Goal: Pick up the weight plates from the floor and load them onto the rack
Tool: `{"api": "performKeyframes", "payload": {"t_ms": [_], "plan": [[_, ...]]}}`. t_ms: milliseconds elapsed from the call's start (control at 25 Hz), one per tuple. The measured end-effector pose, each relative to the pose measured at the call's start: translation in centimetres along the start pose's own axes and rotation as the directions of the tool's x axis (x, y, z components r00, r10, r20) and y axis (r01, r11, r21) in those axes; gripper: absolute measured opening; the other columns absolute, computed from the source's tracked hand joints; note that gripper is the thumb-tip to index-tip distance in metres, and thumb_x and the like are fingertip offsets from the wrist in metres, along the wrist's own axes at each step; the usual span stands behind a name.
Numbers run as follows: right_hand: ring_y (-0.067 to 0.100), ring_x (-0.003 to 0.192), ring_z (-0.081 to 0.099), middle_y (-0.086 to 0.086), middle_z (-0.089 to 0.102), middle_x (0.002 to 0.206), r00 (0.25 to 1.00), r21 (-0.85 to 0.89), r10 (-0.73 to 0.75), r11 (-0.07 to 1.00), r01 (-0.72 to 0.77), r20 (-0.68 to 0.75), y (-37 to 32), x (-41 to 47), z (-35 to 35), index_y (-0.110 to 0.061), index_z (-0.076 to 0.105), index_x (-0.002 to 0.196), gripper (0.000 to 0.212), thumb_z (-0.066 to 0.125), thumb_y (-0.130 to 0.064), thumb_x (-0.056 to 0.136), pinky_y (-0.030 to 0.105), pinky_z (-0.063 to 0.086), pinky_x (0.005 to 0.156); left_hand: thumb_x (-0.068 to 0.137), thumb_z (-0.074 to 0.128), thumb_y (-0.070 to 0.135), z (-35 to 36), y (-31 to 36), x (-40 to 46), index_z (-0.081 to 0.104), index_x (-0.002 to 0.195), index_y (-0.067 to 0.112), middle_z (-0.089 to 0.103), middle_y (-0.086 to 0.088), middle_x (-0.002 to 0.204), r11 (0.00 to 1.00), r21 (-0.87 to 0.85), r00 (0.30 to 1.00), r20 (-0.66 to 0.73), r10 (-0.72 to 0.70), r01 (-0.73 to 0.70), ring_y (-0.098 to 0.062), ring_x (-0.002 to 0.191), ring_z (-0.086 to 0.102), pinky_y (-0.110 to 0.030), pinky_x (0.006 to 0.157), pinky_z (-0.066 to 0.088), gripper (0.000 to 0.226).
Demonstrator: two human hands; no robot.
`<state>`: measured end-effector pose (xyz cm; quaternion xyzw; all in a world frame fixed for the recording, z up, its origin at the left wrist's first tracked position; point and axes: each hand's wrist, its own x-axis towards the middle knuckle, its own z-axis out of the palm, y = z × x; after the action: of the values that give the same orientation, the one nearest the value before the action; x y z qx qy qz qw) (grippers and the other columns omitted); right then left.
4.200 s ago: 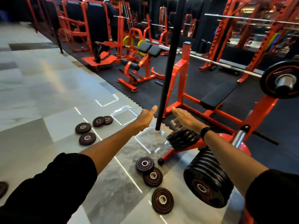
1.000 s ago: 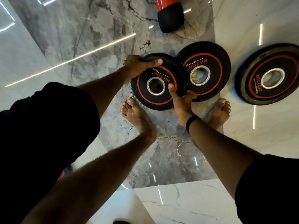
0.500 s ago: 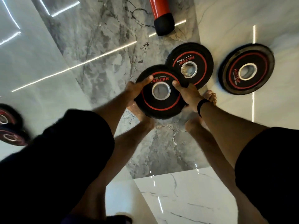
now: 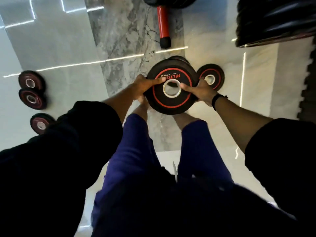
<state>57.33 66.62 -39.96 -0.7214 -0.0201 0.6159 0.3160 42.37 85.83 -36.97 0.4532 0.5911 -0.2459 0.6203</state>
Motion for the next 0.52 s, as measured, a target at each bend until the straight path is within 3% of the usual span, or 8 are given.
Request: {"api": "performKeyframes", "payload": {"t_ms": [120,200,280,360,440,520], "plan": [[0.015,0.102,0.069,0.0,0.072,0.113,0.999,-0.103,-0.038,0.994,0.036,-0.022,-2.7,-7.3,-2.0,-0.016,0.063,0.123,0.072,0.083,-0.055,0.066,0.03,0.06,0.07,0.073,0.082,0.041,1.9,0.3,-8.3,0.052,0.121,0.007,0.063,-0.004,0.111,0.995,-0.07,0.997,-0.034,0.069,-0.071,-0.013,0.083,0.061,-0.022,0.052,0.047,0.066],[0.017,0.102,0.068,0.0,0.07,0.113,0.998,-0.201,-0.047,0.979,0.04,-0.03,-3.5,-10.1,-3.2,-0.016,0.059,0.123,0.09,0.083,-0.068,0.053,0.032,0.06,0.069,0.077,0.08,0.038,3.5,-0.8,-11.6,0.056,0.12,0.005,0.066,-0.005,0.112,0.987,-0.142,0.996,-0.05,0.068,-0.074,-0.01,0.075,0.062,-0.021,0.047,0.05,0.059],[0.019,0.1,0.068,0.0,0.07,0.112,0.998,-0.299,-0.066,0.953,0.058,-0.017,-3.6,-12.3,-4.5,-0.019,0.058,0.12,0.101,0.08,-0.078,0.041,0.04,0.061,0.076,0.077,0.08,0.039,5.0,-2.2,-14.4,0.055,0.122,0.001,0.067,-0.007,0.114,0.979,-0.193,0.997,-0.039,0.061,-0.067,-0.013,0.078,0.064,-0.024,0.048,0.054,0.064],[0.02,0.098,0.068,-0.001,0.07,0.112,0.997,-0.366,-0.083,0.927,0.08,0.009,-3.1,-13.6,-5.7,-0.02,0.057,0.12,0.106,0.079,-0.081,0.037,0.041,0.061,0.075,0.068,0.084,0.047,6.3,-3.9,-15.9,0.054,0.128,0.001,0.068,-0.01,0.118,0.975,-0.208,0.997,-0.045,0.067,-0.075,-0.018,0.087,0.066,-0.032,0.06,0.057,0.081],[0.02,0.099,0.068,-0.001,0.069,0.113,0.994,-0.387,-0.11,0.915,0.11,0.023,-2.3,-15.0,-6.4,-0.021,0.055,0.122,0.109,0.078,-0.082,0.035,0.041,0.061,0.074,0.061,0.087,0.051,7.3,-5.1,-16.6,0.055,0.129,0.003,0.068,-0.012,0.12,0.972,-0.214,0.994,-0.065,0.083,-0.095,-0.024,0.099,0.067,-0.04,0.074,0.059,0.09],[0.02,0.102,0.066,0.0,0.068,0.116,0.991,-0.367,-0.13,0.921,0.132,0.031,-1.4,-16.9,-6.4,-0.02,0.054,0.125,0.103,0.08,-0.076,0.043,0.039,0.06,0.072,0.058,0.088,0.053,8.5,-5.9,-17.3,0.053,0.131,0.003,0.066,-0.013,0.123,0.97,-0.215,0.992,-0.082,0.095,-0.11,-0.027,0.106,0.064,-0.042,0.079,0.056,0.095]]}}
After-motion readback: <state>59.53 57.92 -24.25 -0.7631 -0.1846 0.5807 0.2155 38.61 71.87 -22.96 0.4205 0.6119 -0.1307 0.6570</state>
